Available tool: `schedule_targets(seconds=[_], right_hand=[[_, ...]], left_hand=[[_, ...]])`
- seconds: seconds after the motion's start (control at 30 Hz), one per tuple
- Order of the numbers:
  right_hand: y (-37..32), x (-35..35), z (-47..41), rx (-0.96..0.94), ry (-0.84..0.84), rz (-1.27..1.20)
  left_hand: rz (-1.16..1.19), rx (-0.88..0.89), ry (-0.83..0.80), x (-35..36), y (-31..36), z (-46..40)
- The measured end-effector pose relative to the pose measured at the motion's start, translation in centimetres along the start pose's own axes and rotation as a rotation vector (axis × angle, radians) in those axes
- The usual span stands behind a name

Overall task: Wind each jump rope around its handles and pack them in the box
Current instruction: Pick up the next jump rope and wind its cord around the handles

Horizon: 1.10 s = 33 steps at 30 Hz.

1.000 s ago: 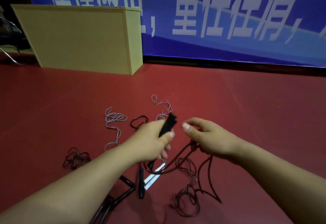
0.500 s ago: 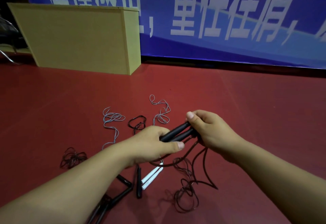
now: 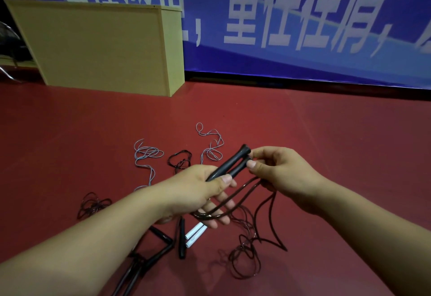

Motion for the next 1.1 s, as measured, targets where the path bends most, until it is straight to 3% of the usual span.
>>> schedule_targets(seconds=[0.27,0.47,0.63,0.77,0.93,1.1], right_hand=[[0.8,-0.9,-0.3,0.042,0.063,-0.041],[0.4,-0.2,0.3,0.049,-0.036,-0.056],[-0.3,-2.1,0.1,-0.069,0.011,0.379],[-0.5,-3.1,-0.2,0.001,-0.013,0.374],[-1.1,-2.8,0.0,-0.087,-0.103,0.495],[-0.3,-3.1,-0.3,-0.079,-0.121,0.411]], left_hand=[[-0.048,0.023,-0.010,0.0,0.5,0.2],[-0.110,0.031,0.053,-0.9,0.1,-0.1],[-0.231,0.123,0.222,-3.4,1.2,-0.8],[-0.386,0.106,0.208,-4.2,0.7,-0.8],[-0.531,0.123,0.290,-6.0,1.1,-0.8],[-0.338,0.012,0.232,-6.3,0.3,-0.1]])
Point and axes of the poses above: each hand's wrist, its own z-axis away from the middle knuckle, its own x-axis out of the palm, y = z × x, the point moved 8 cm from there along -z, towards the middle knuckle, and after that the axes turned 14 degrees about y, right-handed, at the moved point
